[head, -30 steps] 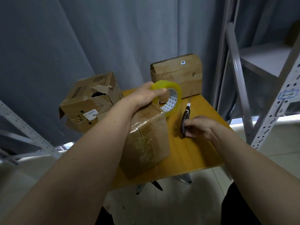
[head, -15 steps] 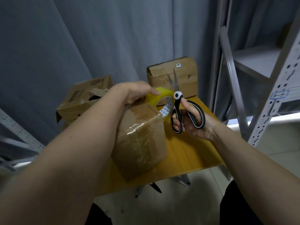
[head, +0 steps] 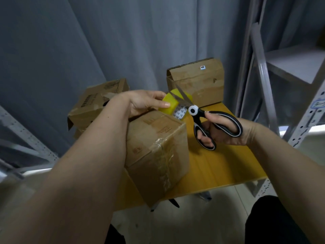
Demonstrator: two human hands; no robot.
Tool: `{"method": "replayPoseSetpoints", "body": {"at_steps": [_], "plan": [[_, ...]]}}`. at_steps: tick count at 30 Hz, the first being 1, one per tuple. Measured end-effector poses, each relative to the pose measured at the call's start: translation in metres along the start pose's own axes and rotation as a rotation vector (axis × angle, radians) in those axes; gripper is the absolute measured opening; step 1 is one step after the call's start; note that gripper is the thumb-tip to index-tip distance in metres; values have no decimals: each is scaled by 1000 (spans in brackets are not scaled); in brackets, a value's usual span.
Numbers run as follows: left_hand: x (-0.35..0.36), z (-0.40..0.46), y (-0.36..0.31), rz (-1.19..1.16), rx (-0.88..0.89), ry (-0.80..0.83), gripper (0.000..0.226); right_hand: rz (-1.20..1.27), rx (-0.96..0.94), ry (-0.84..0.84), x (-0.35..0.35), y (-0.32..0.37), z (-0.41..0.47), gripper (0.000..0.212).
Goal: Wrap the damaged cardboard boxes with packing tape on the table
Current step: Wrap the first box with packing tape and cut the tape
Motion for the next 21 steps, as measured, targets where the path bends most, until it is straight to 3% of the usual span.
{"method": "replayPoseSetpoints", "body": {"at_steps": [2,6,14,21], "plan": [[6,3,2,34,-32,29,36,-31,19,38,3,-5,-4,74],[11,7,-3,58,15,2,20,-8,47,71,6,-14,-10,72],[5,8,-18,115,239,-202,22,68,185,93,3,-42,-9,74],[3,5,-17,125,199,-248,17,74,264,107,-1,-58,-19,76]]}}
Point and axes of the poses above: each hand's wrist, its own z-axis towards the middle knuckle, its own x-axis out of the palm, y = z × x, the point moved 10 cm from there along z, towards the middle knuckle, and after that the axes turned 10 degrees about x, right-handed, at the moved point
